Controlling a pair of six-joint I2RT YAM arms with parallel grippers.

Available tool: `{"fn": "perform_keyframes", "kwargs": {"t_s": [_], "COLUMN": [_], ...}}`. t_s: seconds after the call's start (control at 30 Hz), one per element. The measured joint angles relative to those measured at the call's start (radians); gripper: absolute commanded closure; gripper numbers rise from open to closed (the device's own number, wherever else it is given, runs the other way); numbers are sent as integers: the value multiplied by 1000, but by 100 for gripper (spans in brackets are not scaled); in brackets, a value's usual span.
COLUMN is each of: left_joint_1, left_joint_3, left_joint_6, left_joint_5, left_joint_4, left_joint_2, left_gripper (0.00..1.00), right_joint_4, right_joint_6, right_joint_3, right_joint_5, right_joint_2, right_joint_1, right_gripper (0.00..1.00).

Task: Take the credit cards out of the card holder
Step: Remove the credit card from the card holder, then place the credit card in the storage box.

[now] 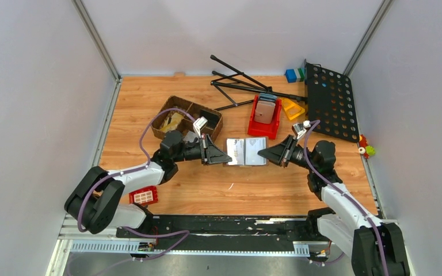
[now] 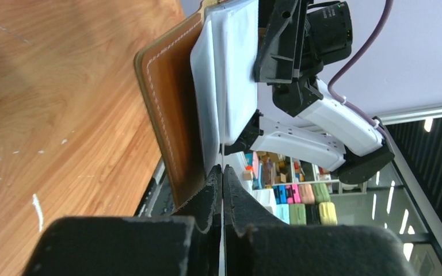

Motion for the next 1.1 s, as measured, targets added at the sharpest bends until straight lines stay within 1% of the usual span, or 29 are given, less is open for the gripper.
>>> {"fn": "perform_keyframes", "kwargs": {"t_s": [0.13, 0.23, 0.3, 0.33, 0.43, 0.5, 0.67, 0.87, 0.97, 1.1], "left_joint_1": [32, 69, 101, 118, 140, 147, 148, 148, 148, 148], "left_joint_3": [-11, -18, -11, 3, 46, 64, 70, 70, 70, 70], "left_joint_6": [47, 95, 156, 200, 290, 319, 299, 214, 197, 184], "left_joint_5": [2, -2, -27, -60, -171, -254, -459, -691, -782, -851], "left_joint_4": [-76, -156, -264, -358, -549, -620, -685, -689, -688, -686], "left_joint_2": [-42, -86, -122, -144, -184, -210, -227, -227, -226, -212], "left_gripper": [100, 100, 100, 100, 100, 100, 100, 100, 100, 100], "right_joint_4": [-65, -197, -320, -389, -554, -620, -724, -800, -819, -830], "right_joint_6": [-55, -147, -230, -275, -390, -446, -541, -599, -619, -642], "right_joint_3": [1, 18, 52, 76, 149, 180, 208, 208, 214, 223], "right_joint_5": [-2, 15, 48, 71, 146, 184, 245, 275, 277, 276], "right_joint_2": [-2, -12, -22, -29, -57, -76, -97, -107, -112, -112], "right_joint_1": [-30, -43, -49, -50, -51, -52, -52, -52, -52, -52], "right_gripper": [100, 100, 100, 100, 100, 100, 100, 100, 100, 100]}}
